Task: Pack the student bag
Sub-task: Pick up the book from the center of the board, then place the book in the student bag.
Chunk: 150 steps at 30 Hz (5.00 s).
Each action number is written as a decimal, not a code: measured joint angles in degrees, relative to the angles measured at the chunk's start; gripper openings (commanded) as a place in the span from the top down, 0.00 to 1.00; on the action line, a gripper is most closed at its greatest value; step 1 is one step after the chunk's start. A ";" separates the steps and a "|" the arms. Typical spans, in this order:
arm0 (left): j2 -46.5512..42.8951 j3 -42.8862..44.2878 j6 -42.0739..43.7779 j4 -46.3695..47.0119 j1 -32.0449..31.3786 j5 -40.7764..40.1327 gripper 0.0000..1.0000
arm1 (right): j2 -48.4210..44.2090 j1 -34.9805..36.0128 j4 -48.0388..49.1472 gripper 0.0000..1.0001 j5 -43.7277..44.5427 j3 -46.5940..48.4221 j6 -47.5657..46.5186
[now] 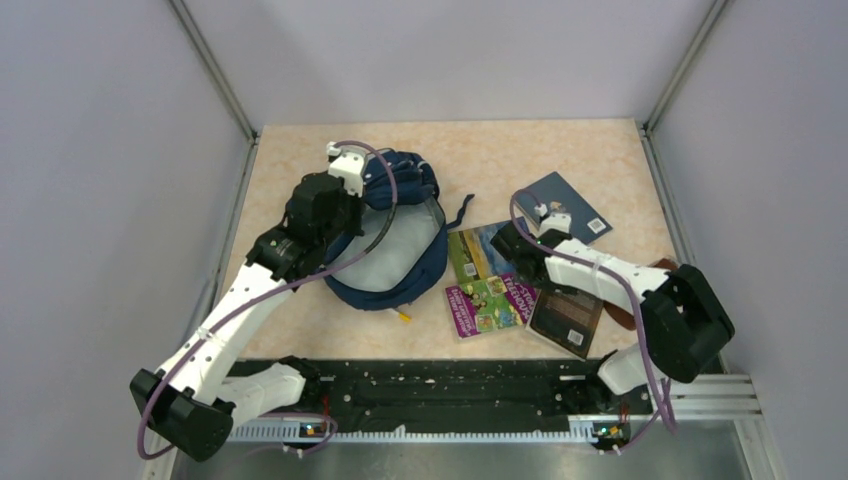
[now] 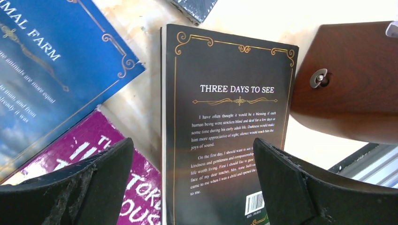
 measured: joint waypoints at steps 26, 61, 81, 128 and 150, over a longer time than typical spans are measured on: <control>-0.68 -0.37 0.02 0.39 0.07 0.15 1.00 | 9.55 -4.74 2.23 0.30 1.18 -0.61 1.31; -1.42 -1.07 0.07 0.85 0.07 -0.50 1.00 | -26.23 -4.98 6.34 1.00 -18.34 10.29 -18.32; -1.70 -2.34 0.07 2.40 0.07 -0.50 1.00 | -20.90 4.35 50.47 1.00 -47.43 4.57 -4.09; -4.81 -5.05 1.27 5.27 0.50 4.50 1.00 | 3.32 9.16 82.01 1.00 -41.51 -2.25 25.66; -4.85 -5.05 -0.28 6.01 0.48 5.88 1.00 | 19.30 9.16 92.37 1.00 -24.30 2.86 31.93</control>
